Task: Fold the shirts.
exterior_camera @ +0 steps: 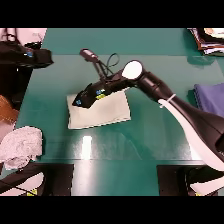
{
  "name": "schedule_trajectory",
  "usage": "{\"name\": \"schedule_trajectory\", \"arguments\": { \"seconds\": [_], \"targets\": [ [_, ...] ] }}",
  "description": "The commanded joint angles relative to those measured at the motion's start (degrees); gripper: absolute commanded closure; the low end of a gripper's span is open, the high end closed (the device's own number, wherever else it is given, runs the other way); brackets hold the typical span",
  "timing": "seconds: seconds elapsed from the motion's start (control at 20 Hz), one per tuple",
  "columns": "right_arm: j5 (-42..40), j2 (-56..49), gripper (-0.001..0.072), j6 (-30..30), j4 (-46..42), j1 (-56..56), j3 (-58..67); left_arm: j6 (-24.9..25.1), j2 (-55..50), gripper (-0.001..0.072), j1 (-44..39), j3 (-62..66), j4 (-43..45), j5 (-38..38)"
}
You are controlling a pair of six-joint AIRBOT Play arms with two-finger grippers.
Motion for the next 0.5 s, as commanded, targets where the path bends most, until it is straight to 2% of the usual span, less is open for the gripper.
{"name": "schedule_trajectory", "arguments": {
  "seconds": [0.0, 0.1, 0.2, 0.35, 0.45],
  "targets": [
    [7.93, -4.09, 0.0165, 1.38, -3.17, 0.26, 6.05, 0.00, 2.93, 0.0680, 3.67, 0.02, 0.85, -2.40],
    [13.05, -3.52, 0.0165, 3.76, -6.91, -3.80, 5.92, -0.02, 2.91, 0.0680, 3.65, 0.02, 0.55, -3.19],
    [15.45, -1.70, 0.0165, 5.57, -7.06, -9.29, 1.27, 0.00, 2.91, 0.0680, 3.65, 0.02, 0.35, -3.37],
    [14.88, 3.06, 0.0165, 5.60, -7.15, -18.84, -10.99, 0.00, 2.91, 0.0681, 3.65, 0.02, 0.17, -4.37],
    [11.41, 5.90, 0.0165, 6.36, -7.87, -25.35, -19.02, 0.00, 2.91, 0.0681, 3.65, 0.02, -0.13, -4.52]
  ]
}}
